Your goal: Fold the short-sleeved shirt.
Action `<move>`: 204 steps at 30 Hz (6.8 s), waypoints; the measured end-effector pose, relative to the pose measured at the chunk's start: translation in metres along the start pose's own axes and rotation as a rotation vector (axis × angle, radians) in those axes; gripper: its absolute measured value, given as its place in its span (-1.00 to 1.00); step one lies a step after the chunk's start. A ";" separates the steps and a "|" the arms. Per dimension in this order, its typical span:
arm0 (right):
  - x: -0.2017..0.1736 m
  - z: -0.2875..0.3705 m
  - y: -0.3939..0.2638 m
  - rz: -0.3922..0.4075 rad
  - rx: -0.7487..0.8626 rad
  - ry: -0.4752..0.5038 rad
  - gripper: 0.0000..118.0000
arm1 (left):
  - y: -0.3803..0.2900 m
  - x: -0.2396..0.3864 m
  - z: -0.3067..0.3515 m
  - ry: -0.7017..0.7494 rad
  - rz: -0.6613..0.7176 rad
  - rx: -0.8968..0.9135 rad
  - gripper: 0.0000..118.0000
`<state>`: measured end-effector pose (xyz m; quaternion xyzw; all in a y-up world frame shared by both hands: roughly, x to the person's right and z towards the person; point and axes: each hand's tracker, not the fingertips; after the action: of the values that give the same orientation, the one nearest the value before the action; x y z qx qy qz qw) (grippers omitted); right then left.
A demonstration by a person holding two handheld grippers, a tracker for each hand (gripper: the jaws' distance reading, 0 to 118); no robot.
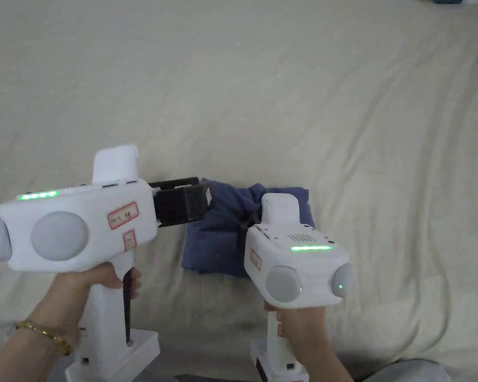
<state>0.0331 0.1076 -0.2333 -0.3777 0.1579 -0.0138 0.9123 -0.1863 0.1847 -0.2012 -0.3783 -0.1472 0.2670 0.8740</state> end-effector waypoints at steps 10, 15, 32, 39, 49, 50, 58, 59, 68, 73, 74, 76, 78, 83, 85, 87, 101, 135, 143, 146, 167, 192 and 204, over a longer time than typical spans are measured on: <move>0.014 0.000 -0.002 -0.064 -0.010 0.063 -0.95 | 0.014 -0.062 -0.077 -0.218 0.124 -0.349 0.94; 0.023 0.000 -0.002 -0.128 -0.014 0.113 -0.95 | 0.022 -0.056 -0.095 -0.319 0.207 -0.429 0.94; 0.054 0.068 0.055 -0.118 0.092 0.118 -0.95 | 0.034 -0.030 -0.094 -0.115 0.204 -0.510 -0.58; 0.077 0.172 0.094 -0.012 0.355 -0.002 -0.95 | 0.064 0.000 -0.067 -0.063 0.083 -0.488 -0.60; 0.058 0.221 0.087 0.043 0.422 -0.107 -0.95 | 0.143 -0.094 0.050 0.339 -0.076 -0.452 -0.60; 0.055 0.221 0.085 0.044 0.420 -0.105 -0.95 | 0.150 -0.111 0.064 0.394 -0.079 -0.439 -0.60; 0.030 0.198 0.079 -0.047 0.406 -0.126 -0.95 | 0.186 -0.228 0.140 0.789 -0.076 -0.388 -0.60; 0.027 0.194 0.080 -0.048 0.396 -0.130 -0.95 | 0.187 -0.242 0.142 0.834 -0.064 -0.371 -0.60; 0.004 0.173 0.086 -0.036 0.326 -0.156 -0.95 | 0.187 -0.331 0.137 1.103 -0.054 -0.329 0.61; 0.004 0.177 0.093 -0.009 0.345 -0.181 -0.95 | 0.188 -0.294 0.155 1.151 -0.106 -0.100 0.72; 0.005 0.181 0.095 -0.009 0.353 -0.183 -0.95 | 0.191 -0.285 0.159 1.147 -0.117 -0.050 0.72; 0.007 0.189 0.099 0.012 0.385 -0.193 -0.95 | 0.202 -0.273 0.163 1.126 -0.152 0.049 0.71; 0.010 0.197 0.104 0.028 0.403 -0.191 -0.95 | 0.207 -0.241 0.173 1.067 -0.175 0.168 0.57; 0.021 0.217 0.125 0.060 0.463 -0.176 -0.95 | 0.212 -0.139 0.183 0.981 -0.335 0.396 -0.23; 0.025 0.225 0.137 0.058 0.485 -0.154 -0.95 | 0.210 -0.098 0.182 0.920 -0.387 0.470 -0.47; 0.025 0.230 0.147 0.083 0.509 -0.155 -0.95 | 0.208 -0.070 0.172 0.865 -0.433 0.529 -0.63; 0.085 0.245 0.161 0.093 0.604 -0.174 -0.95 | 0.125 0.119 0.098 0.479 -0.512 0.736 -1.00; 0.097 0.215 0.060 -0.024 0.518 -0.179 -0.95 | -0.013 0.108 0.039 0.420 -0.483 0.571 -1.00; 0.097 0.221 0.065 -0.051 0.540 -0.180 -0.47 | -0.010 0.112 0.042 0.427 -0.481 0.601 0.55; 0.097 0.221 0.069 -0.042 0.525 -0.172 0.70 | -0.012 0.112 0.042 0.448 -0.487 0.624 0.72; 0.092 0.219 0.073 -0.030 0.546 -0.202 1.00 | -0.012 0.117 0.044 0.466 -0.517 0.642 0.93; 0.091 0.220 0.071 -0.041 0.543 -0.198 1.00 | -0.015 0.120 0.046 0.468 -0.530 0.639 0.95; 0.089 0.221 0.070 -0.042 0.542 -0.195 1.00 | -0.016 0.123 0.047 0.461 -0.536 0.639 1.00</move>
<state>0.1770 0.2959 -0.1598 -0.1227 0.0519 -0.0378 0.9904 -0.1024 0.2737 -0.1516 -0.0885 0.0476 -0.0270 0.9946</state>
